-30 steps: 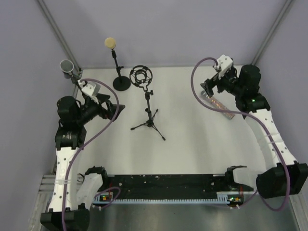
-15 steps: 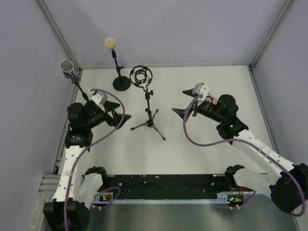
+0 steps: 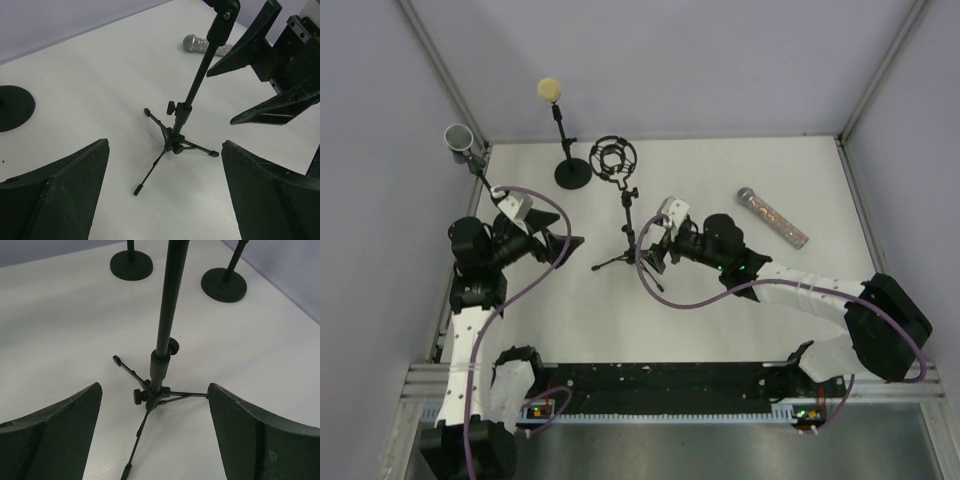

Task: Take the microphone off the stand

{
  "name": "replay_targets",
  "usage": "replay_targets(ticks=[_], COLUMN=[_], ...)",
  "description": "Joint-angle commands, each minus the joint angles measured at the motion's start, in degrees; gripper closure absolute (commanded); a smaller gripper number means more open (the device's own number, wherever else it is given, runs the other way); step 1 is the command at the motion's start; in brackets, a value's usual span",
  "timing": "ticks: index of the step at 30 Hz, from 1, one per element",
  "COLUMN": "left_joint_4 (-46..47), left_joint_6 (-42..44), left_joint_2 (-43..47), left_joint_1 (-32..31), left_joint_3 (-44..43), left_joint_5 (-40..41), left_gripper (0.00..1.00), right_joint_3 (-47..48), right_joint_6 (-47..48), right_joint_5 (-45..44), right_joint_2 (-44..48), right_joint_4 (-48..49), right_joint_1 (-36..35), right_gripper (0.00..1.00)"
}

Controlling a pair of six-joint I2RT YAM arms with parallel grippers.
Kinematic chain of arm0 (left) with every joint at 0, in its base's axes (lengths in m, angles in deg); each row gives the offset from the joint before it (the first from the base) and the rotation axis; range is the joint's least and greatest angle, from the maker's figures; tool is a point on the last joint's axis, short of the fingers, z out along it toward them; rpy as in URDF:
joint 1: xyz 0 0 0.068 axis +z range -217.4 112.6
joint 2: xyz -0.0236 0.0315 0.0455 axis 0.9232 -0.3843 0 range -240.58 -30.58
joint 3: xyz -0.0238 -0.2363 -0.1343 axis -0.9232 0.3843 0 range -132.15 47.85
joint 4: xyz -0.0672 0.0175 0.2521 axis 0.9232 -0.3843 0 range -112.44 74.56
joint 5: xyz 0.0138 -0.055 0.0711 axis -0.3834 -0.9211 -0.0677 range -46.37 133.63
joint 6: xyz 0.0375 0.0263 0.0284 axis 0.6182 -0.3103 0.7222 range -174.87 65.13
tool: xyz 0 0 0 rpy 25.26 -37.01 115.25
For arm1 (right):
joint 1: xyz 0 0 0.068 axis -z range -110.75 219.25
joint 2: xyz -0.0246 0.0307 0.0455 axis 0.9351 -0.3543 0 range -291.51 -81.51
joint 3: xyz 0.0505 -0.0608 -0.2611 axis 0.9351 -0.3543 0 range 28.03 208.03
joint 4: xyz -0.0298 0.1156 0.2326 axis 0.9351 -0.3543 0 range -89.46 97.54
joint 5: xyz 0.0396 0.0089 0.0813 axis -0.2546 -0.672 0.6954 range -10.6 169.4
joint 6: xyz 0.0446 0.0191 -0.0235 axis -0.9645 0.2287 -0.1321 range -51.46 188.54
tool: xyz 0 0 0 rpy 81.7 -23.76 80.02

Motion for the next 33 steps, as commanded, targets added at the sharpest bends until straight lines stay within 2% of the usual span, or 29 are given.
replay_targets(ticks=[1, 4, 14, 20, 24, 30, 33], left_joint_4=[2.54, 6.14, 7.37, 8.78, 8.96, 9.93, 10.19], left_joint_6=[-0.9, -2.12, -3.18, -3.62, -3.8, -4.59, -4.68], left_joint_2=[0.72, 0.37, 1.25, 0.98, 0.9, 0.72, 0.72], left_joint_1=[1.46, 1.9, 3.66, 3.92, 4.1, 4.19, 4.19], left_joint_3=[1.1, 2.15, 3.21, 3.91, 4.0, 4.52, 4.7], left_joint_5=[-2.33, -3.3, -5.32, -5.41, -5.58, -5.76, -6.02], left_gripper=[0.01, 0.01, 0.01, 0.01, 0.01, 0.01, 0.01], right_joint_3=[2.74, 4.23, 8.98, 8.81, 7.75, 8.54, 8.19], right_joint_6=[0.82, 1.0, 0.56, 0.73, 0.73, 1.43, 3.63], right_joint_5=[-10.21, -13.12, -18.67, -21.13, -20.78, -16.83, -13.49], right_joint_2=[-3.55, -6.45, -15.33, -16.66, -16.83, -16.22, -14.64], right_joint_4=[6.1, 6.55, 9.71, 11.47, 13.14, 10.51, 9.19], right_joint_1=[-3.91, -5.67, -6.38, -6.38, -6.38, -6.38, -6.29], right_gripper=[0.15, 0.18, 0.37, 0.49, 0.57, 0.81, 0.84])
